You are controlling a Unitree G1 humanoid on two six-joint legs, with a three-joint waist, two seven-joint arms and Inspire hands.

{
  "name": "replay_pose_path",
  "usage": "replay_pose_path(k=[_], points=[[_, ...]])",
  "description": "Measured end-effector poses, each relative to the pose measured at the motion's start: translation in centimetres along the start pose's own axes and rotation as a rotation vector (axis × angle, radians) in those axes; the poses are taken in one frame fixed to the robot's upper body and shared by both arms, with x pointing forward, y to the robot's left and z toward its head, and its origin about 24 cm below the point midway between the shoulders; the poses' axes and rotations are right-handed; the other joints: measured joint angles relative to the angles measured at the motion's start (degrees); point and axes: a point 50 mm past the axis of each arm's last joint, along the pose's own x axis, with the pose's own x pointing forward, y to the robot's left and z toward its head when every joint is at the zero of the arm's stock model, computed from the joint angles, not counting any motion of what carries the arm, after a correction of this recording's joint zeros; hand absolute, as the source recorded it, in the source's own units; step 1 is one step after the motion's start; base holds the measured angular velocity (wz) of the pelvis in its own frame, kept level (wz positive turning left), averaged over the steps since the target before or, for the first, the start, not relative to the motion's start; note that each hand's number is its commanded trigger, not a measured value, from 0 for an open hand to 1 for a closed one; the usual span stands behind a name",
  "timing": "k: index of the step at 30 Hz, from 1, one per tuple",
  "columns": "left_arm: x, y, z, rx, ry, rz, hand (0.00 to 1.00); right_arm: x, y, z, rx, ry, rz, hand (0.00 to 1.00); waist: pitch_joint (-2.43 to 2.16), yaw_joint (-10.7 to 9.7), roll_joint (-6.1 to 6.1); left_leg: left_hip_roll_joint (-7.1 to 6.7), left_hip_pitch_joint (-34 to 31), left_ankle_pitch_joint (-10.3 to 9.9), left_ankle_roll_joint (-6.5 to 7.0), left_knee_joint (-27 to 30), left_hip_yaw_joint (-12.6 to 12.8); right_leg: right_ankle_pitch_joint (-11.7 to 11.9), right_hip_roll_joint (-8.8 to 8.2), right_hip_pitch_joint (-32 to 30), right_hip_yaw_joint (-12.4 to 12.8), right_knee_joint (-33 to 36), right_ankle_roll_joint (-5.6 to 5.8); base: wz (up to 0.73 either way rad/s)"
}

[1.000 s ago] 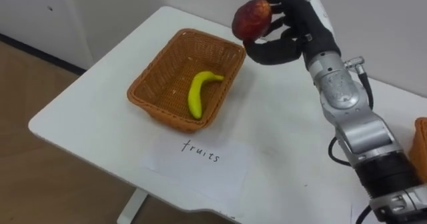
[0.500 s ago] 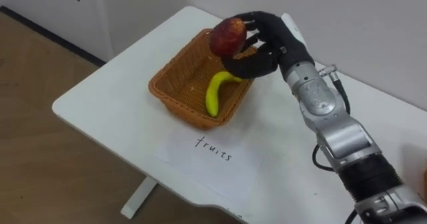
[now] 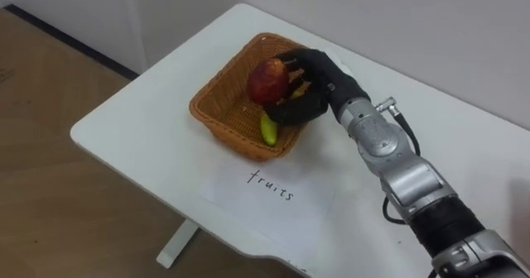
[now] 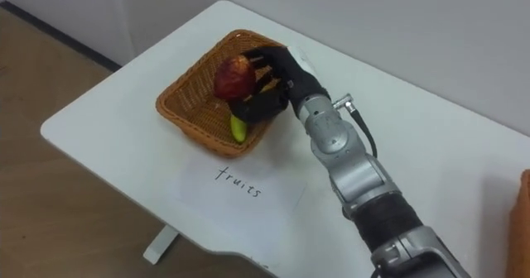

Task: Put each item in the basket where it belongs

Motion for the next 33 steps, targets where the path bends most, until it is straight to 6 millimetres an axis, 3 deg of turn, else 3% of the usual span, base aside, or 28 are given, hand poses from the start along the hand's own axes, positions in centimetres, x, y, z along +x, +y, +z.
replay_pose_path(k=[2,3,5,6,7,12,33], points=[[-0.02,-0.04,-0.12,0.0,0.004,0.0,0.0,0.0,0.01,-0.05,-0.011,0.002,0.001,1.0,-0.02,0.02,0.0,0.07,-0.02,0.0,0.0,-0.16,0.21,0.0,0.07,-0.09,0.02,0.0,-0.01,-0.06],[-0.04,-0.06,-0.24,0.001,0.009,0.0,0.0,0.0,0.05,-0.07,-0.016,0.003,0.003,0.75,-0.05,-0.03,-0.03,0.09,0.0,0.0,0.0,-0.27,0.27,0.01,0.09,-0.08,0.02,0.0,-0.01,0.0],[-0.05,-0.06,-0.37,0.002,0.014,0.0,0.0,-0.01,0.14,-0.07,-0.022,0.003,0.007,0.52,-0.1,-0.04,-0.09,0.09,0.09,0.0,0.0,-0.25,0.35,0.01,0.09,-0.04,0.05,0.01,-0.02,0.0],[-0.05,-0.03,-0.42,0.003,0.016,0.001,0.0,-0.01,0.21,-0.07,-0.025,0.003,0.01,0.2,-0.27,-0.05,-0.31,0.08,0.17,0.01,0.01,-0.18,0.4,0.01,0.08,-0.03,0.07,-0.01,-0.02,0.0],[-0.05,0.05,-0.49,0.005,0.017,0.003,0.0,-0.01,0.27,-0.09,-0.028,0.003,0.012,0.03,-0.35,-0.05,-0.42,0.08,0.2,0.02,0.01,-0.18,0.41,0.01,0.08,-0.01,0.03,-0.03,-0.02,0.0],[-0.04,0.25,-0.56,0.009,0.016,0.009,0.0,-0.01,0.55,-0.07,-0.04,0.0,0.018,0.0,-0.74,-0.07,-0.89,0.06,0.44,0.02,0.02,-0.23,0.4,0.01,0.07,0.29,-0.09,-0.18,-0.01,0.0],[-0.05,0.54,-0.68,0.011,0.014,0.018,0.0,-0.01,0.55,-0.08,-0.04,-0.005,0.016,0.0,-0.65,-0.19,-0.74,0.04,0.62,0.02,0.02,-0.58,0.33,0.05,0.17,0.79,-0.16,-0.94,0.05,0.0]])
